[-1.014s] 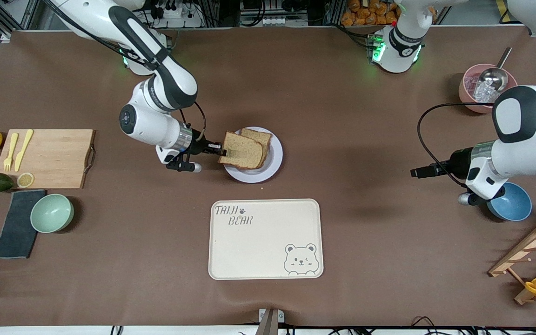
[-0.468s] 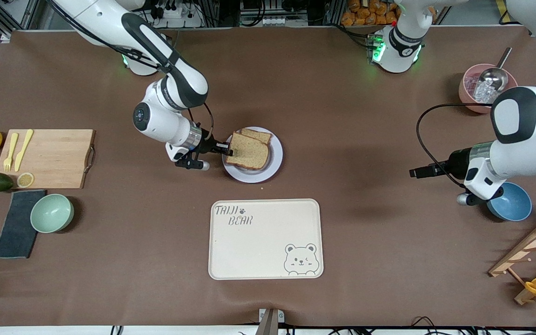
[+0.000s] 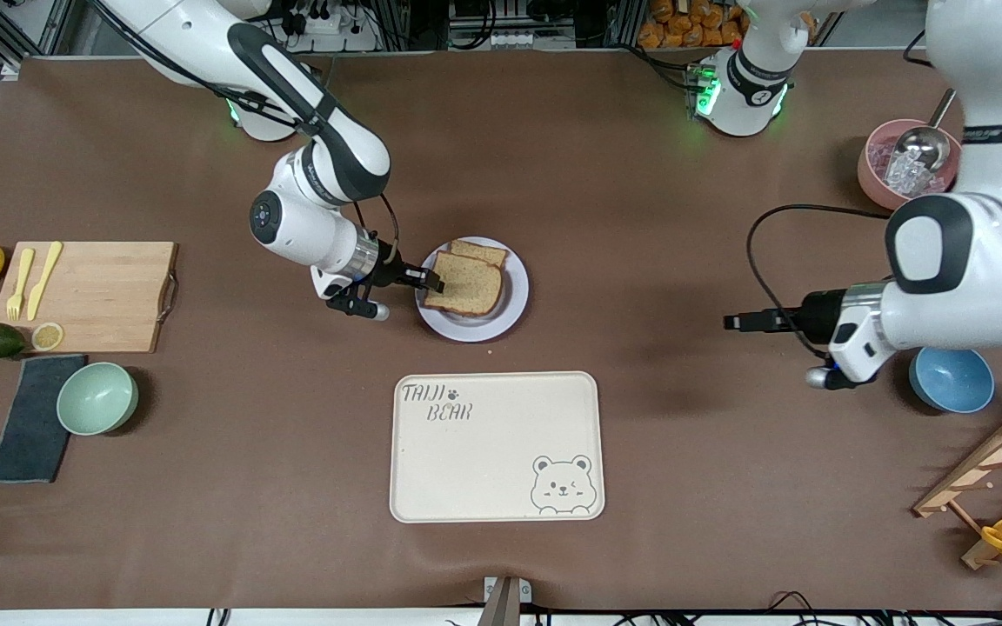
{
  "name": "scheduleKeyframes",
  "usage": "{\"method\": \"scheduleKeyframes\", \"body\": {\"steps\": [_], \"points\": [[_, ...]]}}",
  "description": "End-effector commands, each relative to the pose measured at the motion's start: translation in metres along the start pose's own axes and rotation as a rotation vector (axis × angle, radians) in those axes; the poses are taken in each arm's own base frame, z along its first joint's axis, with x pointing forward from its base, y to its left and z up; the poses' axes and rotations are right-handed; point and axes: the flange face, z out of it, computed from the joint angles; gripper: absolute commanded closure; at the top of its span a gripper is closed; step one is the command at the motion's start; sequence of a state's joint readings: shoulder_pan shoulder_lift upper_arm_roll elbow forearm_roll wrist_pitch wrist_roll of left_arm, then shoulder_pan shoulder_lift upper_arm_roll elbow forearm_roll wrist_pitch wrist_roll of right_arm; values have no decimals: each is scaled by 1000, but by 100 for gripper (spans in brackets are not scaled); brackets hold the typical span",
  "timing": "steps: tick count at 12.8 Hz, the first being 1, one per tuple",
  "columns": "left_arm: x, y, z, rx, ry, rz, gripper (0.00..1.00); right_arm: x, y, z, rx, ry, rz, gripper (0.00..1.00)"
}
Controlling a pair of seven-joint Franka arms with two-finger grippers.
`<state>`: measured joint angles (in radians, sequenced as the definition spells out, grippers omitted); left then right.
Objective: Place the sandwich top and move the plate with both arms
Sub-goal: 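Open the right gripper while the left gripper reaches toward the plate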
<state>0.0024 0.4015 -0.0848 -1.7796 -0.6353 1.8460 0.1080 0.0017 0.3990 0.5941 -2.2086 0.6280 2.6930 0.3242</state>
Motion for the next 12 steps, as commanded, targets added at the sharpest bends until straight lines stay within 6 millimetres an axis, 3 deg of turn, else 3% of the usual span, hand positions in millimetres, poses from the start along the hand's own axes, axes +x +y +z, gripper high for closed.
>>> {"method": "scheduleKeyframes", "body": {"steps": [1, 3, 5, 9, 11, 12], "points": [[-9, 20, 43, -62, -64, 49, 0, 15, -5, -14, 26, 1, 32, 0], [-16, 45, 72, -127, -87, 58, 0, 35, -1, -31, 29, -12, 47, 0], [-23, 62, 115, -124, -93, 60, 0, 63, 9, -56, 16, -37, 69, 0], [-38, 75, 175, -136, -64, 18, 0, 137, 66, -129, -126, -33, 72, 0], [-41, 79, 191, -149, -70, 32, 0, 162, 91, -162, -145, -58, 68, 0], [-43, 84, 198, -178, -61, 46, 0, 176, 115, -178, -164, -47, 47, 0]]}}
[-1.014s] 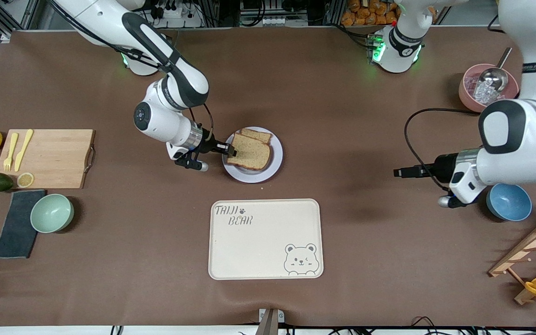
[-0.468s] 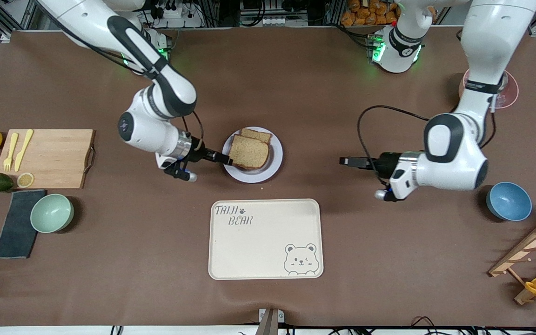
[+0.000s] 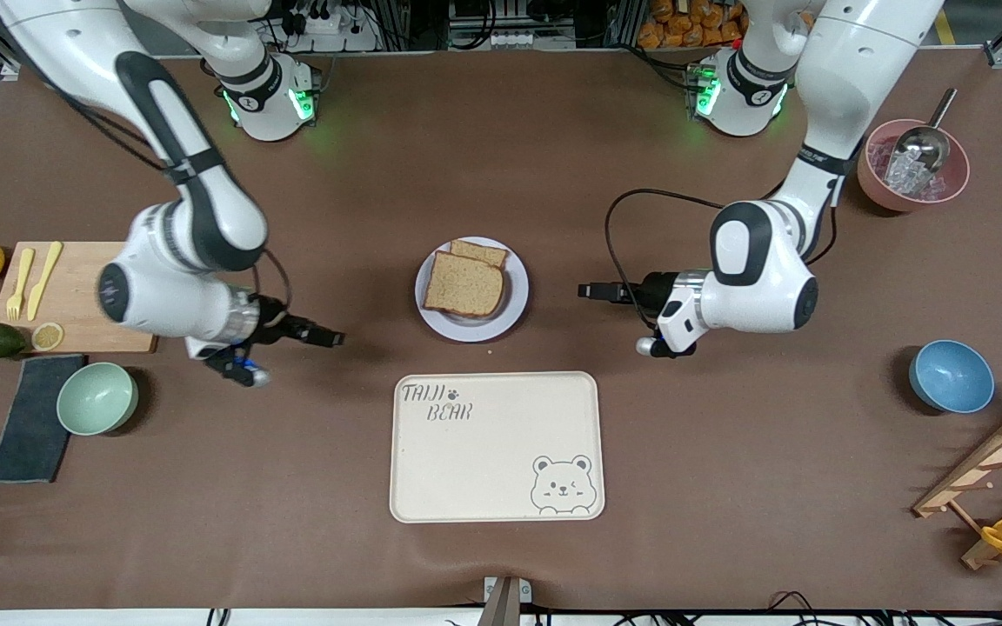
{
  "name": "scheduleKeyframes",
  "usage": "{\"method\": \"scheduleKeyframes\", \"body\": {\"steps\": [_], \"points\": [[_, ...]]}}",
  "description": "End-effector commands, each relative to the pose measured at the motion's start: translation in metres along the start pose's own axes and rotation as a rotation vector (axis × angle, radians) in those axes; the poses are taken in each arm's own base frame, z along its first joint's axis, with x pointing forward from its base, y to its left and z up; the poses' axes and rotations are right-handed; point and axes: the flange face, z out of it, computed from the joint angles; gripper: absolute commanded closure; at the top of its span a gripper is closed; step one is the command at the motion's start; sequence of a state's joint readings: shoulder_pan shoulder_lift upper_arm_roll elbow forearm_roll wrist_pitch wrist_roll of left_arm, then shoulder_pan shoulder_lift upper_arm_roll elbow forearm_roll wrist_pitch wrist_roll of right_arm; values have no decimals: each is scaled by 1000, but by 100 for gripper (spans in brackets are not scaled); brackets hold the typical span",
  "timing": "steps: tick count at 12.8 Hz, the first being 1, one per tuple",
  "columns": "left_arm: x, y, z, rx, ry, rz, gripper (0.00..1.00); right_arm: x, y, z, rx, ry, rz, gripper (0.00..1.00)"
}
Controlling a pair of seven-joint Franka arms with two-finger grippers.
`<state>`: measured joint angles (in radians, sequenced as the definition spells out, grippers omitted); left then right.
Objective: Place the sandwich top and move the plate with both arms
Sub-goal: 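Grip the plate rim with the left gripper while the right gripper withdraws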
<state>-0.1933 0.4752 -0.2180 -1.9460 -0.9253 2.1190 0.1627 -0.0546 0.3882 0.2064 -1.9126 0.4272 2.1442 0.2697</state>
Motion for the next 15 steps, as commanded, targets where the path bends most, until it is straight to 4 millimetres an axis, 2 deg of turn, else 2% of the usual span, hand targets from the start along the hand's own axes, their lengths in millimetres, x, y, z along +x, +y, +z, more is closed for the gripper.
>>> {"method": "scheduleKeyframes", "body": {"steps": [1, 2, 4, 5, 8, 10, 12, 14, 15], "points": [[-4, 8, 22, -78, 28, 38, 0, 31, 43, -36, -39, 30, -59, 0], [-6, 3, 36, -87, 31, 65, 0, 44, 63, -48, -55, 50, -121, 0], [-8, -17, 49, -127, 70, 104, 0, 52, 77, -76, -109, 47, -179, 0], [-8, -20, 57, -172, 82, 114, 0, 59, 83, -99, -153, 59, -190, 0], [-10, -15, 90, -121, 135, 144, 0, 61, 73, -162, -269, 89, -245, 0], [-7, -13, 105, -119, 153, 141, 0, 51, 59, -207, -312, 77, -261, 0], [-12, -10, 117, -168, 169, 134, 0, 27, 50, -248, -336, 82, -310, 0], [-16, -11, 131, -210, 190, 135, 0, 1, 49, -291, -331, 143, -372, 0], [-18, -14, 138, -215, 203, 129, 0, -7, 49, -305, -332, 164, -372, 0]]}}
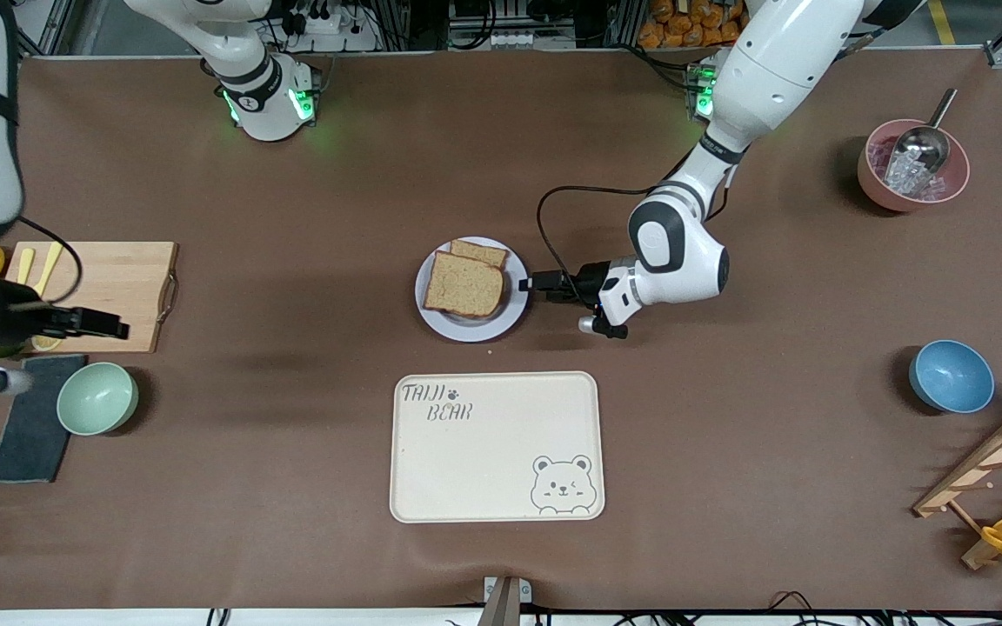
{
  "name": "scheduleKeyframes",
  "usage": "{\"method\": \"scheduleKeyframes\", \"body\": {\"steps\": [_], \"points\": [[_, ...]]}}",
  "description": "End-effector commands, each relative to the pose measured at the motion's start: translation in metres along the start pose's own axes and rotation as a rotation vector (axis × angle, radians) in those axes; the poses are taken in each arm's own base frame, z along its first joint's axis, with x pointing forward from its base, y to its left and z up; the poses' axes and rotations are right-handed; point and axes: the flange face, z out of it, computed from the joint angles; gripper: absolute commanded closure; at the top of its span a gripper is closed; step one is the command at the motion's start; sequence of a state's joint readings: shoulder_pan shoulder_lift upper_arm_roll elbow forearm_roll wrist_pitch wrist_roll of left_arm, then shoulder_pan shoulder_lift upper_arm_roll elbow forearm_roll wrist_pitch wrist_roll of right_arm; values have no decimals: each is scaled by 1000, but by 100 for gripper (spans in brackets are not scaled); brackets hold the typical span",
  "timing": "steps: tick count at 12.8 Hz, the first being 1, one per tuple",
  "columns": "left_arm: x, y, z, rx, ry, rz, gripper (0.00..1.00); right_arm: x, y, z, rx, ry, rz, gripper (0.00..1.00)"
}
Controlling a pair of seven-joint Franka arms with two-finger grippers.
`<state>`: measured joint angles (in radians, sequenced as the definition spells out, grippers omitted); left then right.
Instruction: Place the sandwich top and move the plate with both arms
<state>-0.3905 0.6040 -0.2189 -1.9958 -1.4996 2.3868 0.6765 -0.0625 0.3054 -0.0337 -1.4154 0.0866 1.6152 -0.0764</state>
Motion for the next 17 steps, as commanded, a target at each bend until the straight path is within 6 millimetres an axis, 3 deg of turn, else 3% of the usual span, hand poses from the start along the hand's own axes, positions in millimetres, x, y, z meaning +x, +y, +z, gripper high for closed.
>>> {"method": "scheduleKeyframes", "body": {"steps": [1, 4, 8, 10, 12, 17], "points": [[-3, -3, 14, -16, 49, 9, 0, -27, 6, -44, -44, 48, -22, 0], [-4, -6, 23, -37, 75, -3, 0, -48, 1, -66, -66, 80, -24, 0], [-9, -7, 32, -53, 96, -9, 0, -71, -35, -88, -112, 123, 19, 0], [-10, -8, 34, -55, 106, -17, 0, -82, -37, -79, -114, 152, 13, 0], [-13, -7, 39, -58, 107, -18, 0, -81, -37, -69, -113, 192, 6, 0], [-16, -10, 40, -74, 130, -27, 0, -69, -35, -87, -116, 229, 10, 0]]}}
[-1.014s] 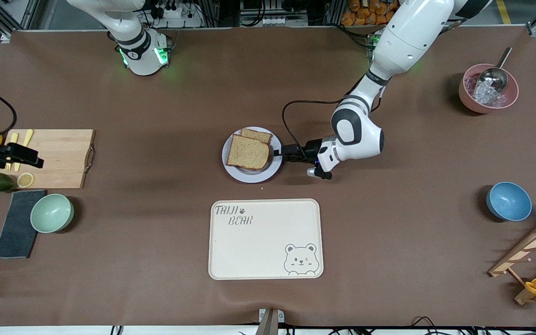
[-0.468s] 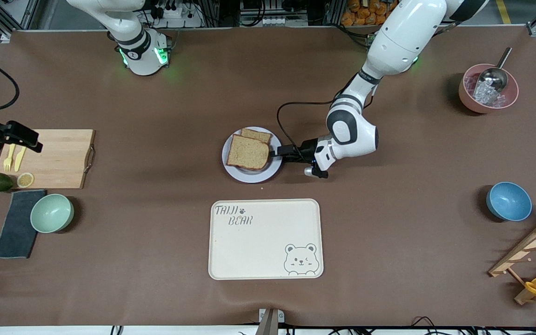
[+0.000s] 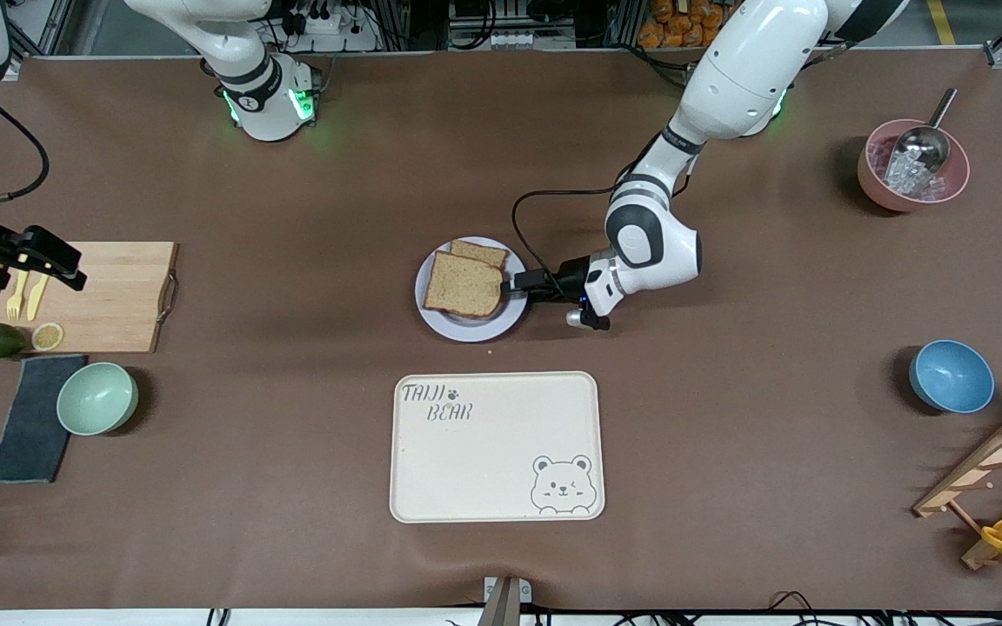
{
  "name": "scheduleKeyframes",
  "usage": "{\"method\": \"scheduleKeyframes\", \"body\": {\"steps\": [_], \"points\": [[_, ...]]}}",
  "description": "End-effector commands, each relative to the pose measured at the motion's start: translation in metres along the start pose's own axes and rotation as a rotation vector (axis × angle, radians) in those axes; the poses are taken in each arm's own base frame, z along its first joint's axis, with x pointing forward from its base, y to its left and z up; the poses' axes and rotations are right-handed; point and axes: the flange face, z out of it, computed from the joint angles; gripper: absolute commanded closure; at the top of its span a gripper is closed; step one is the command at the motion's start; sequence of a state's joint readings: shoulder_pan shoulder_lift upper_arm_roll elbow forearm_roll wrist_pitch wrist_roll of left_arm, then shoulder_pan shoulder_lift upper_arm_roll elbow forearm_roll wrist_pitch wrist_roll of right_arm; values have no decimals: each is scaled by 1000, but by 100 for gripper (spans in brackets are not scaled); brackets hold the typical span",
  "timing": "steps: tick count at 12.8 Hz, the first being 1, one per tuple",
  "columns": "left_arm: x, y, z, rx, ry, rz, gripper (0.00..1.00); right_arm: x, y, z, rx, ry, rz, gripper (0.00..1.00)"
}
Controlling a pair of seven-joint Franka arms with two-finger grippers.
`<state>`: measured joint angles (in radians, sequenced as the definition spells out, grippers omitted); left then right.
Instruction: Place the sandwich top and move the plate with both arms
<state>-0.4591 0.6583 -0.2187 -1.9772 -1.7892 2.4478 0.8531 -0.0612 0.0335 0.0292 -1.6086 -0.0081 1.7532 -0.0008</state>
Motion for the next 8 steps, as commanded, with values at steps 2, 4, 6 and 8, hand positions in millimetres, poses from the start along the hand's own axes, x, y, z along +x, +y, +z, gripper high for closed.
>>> {"method": "scheduleKeyframes", "body": {"steps": [2, 4, 6, 8], "points": [[-1, -4, 1, 14, 35, 21, 40, 1, -1, -14, -26, 18, 5, 0], [-4, -5, 3, 37, 56, 45, 72, 0, -3, -14, -30, 14, 4, 0], [-11, -7, 7, 32, 99, 56, 87, 1, 9, -15, -30, 18, 20, 0], [-17, -13, 8, 28, 120, 60, 97, 1, 10, -17, -26, 22, 30, 0]]}}
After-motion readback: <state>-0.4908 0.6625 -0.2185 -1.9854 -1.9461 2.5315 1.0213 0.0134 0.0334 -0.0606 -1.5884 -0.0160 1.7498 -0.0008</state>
